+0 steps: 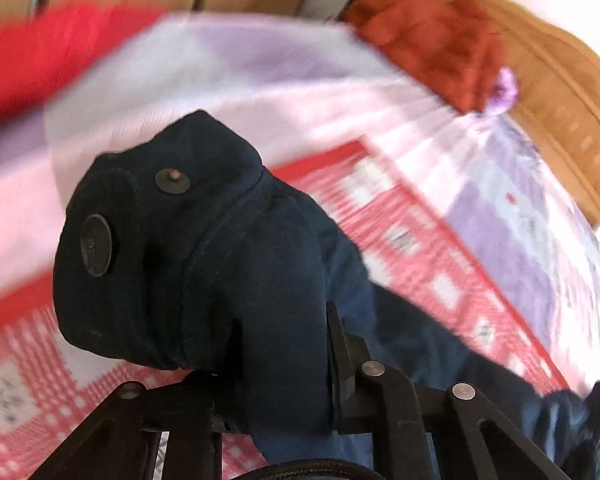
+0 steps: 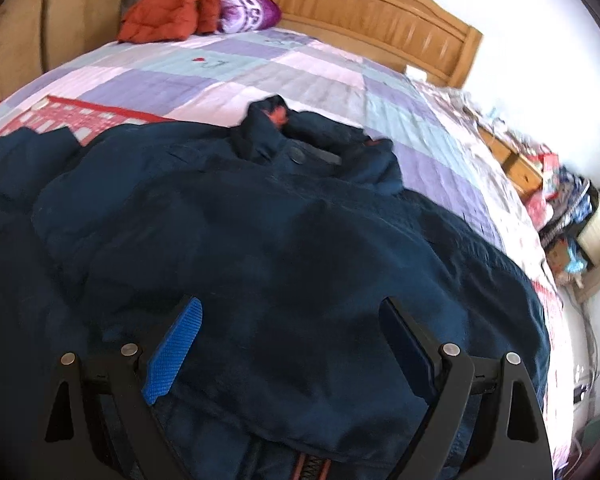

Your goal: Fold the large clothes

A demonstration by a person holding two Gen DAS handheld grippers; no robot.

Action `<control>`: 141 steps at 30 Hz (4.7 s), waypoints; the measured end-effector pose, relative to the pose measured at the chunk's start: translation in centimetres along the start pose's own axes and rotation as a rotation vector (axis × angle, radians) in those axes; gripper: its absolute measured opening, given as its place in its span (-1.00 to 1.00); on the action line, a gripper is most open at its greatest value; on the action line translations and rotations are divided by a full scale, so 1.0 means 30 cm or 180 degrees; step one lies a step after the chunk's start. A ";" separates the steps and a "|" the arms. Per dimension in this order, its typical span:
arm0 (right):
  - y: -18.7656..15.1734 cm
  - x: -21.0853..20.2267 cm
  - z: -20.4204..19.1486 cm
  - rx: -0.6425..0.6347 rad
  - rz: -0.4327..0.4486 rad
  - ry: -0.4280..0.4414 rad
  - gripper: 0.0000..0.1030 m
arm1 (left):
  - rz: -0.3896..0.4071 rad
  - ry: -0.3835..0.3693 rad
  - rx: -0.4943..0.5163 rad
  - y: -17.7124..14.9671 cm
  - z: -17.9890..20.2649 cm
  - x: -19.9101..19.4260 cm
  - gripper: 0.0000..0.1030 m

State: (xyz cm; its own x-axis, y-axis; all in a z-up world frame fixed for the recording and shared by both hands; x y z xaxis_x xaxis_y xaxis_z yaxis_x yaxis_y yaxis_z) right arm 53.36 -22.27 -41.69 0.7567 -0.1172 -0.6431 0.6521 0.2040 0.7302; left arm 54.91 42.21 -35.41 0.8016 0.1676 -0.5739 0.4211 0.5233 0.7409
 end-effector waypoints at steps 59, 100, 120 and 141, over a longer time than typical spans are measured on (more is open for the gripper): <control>-0.027 -0.412 0.535 0.0513 0.0538 -0.0017 0.80 | 0.0103 -0.1799 0.2679 -0.992 1.480 -0.754 0.20; 0.103 -0.075 0.285 0.0151 0.0285 0.0047 0.85 | -0.0476 -0.0655 0.2332 -0.760 1.241 -0.216 0.36; -0.008 0.105 0.403 0.0637 -0.0186 0.0181 0.92 | -0.0525 -0.0462 0.2336 -0.738 1.165 -0.084 0.38; -0.136 -0.115 0.471 0.0731 -0.0015 0.0103 0.94 | -0.0348 -0.0654 0.2294 -0.756 0.994 -0.209 0.41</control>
State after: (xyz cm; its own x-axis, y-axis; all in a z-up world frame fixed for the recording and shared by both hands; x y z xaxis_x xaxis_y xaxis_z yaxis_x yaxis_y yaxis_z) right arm 48.74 -36.43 -39.18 0.7542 -0.0857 -0.6510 0.6517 -0.0234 0.7581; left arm 52.99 4.35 -38.21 0.7726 -0.0498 -0.6329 0.6194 -0.1595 0.7687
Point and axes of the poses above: each gripper's, at about its wrist camera, not at the fingertips, and x roughly the way its jaws point, z to its right, y to its top, the point moved 8 cm from there along x, roughly the way its jaws point, and after that the axes turned 11 degrees about z, right-handed, at the moved point
